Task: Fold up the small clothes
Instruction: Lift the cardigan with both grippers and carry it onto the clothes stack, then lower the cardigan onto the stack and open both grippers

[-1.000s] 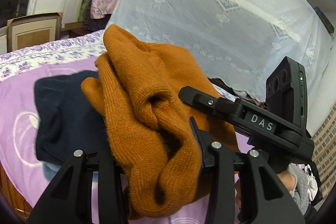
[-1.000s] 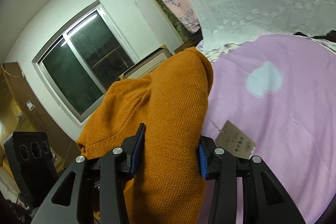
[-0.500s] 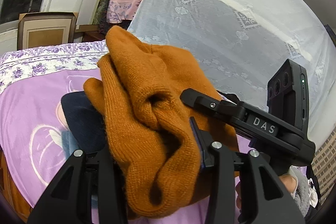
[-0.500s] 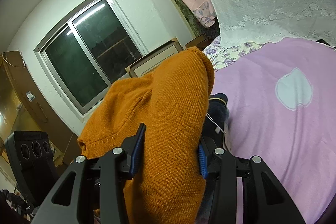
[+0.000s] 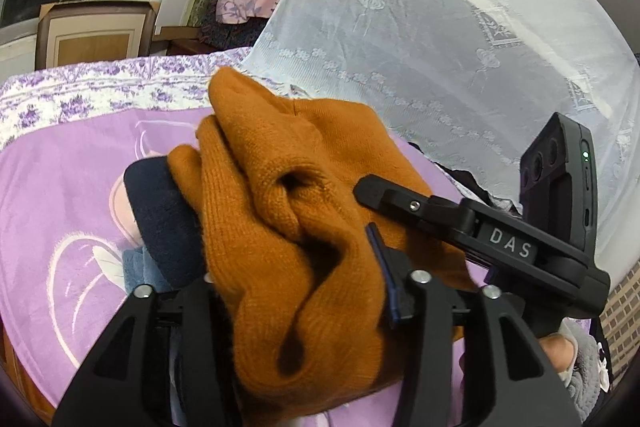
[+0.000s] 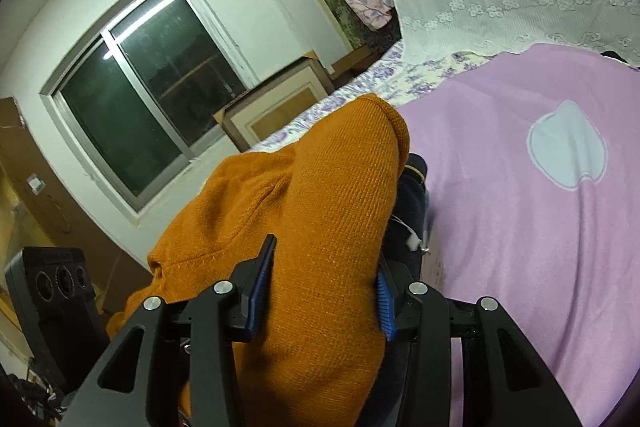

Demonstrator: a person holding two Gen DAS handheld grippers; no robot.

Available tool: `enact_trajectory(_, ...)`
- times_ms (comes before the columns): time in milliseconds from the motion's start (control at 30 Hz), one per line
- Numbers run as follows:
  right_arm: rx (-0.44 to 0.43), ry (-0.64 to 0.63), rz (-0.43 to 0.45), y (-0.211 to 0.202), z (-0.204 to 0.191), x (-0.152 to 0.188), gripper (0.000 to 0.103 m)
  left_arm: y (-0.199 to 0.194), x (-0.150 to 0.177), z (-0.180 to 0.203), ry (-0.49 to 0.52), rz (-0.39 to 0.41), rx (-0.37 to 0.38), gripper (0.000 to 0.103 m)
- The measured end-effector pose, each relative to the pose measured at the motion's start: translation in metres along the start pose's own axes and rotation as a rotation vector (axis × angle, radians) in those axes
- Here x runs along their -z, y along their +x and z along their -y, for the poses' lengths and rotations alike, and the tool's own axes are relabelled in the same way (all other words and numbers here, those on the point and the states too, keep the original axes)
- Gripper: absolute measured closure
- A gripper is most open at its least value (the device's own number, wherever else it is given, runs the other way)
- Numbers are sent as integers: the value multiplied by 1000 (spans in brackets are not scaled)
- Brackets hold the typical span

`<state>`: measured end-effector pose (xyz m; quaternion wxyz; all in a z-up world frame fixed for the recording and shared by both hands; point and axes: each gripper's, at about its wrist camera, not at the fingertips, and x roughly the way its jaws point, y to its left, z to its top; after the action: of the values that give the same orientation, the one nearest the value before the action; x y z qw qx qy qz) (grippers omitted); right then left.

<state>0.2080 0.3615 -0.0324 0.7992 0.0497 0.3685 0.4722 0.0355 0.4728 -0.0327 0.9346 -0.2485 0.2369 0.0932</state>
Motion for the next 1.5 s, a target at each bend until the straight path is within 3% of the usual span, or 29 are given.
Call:
enact_trajectory(133,17,15,-28,13,12,5,53,15,6,-6,10,-12,-23,43)
enact_trajectory(367,34,8,-27,19,16,9,51,20,12,-7,18,5,-46,39)
enact_trajectory(533,38,-9,-21,9,8,6,48,10,10,-8,-38,-6,-44,34)
enact_trajectory(600,45,-21,1,-3,3,6,48,1,10,-1,-26,14,-108,23)
enact_trajectory(700,50,-60,33,-20,-6,8,47,-17,16,11,14,53,-213,15)
enact_trajectory(1033,45,-100,95,-75,-15,54,46,-70,46,45,64,135,-438,8)
enact_trajectory(1167,25,-86,117,-99,-15,71,45,-88,62,64,93,149,-486,7)
enact_trajectory(1267,20,-80,124,-112,-17,79,37,-100,71,75,91,155,-501,7)
enact_trajectory(1500,62,-209,158,-151,-29,107,22,-122,78,93,25,173,-554,5)
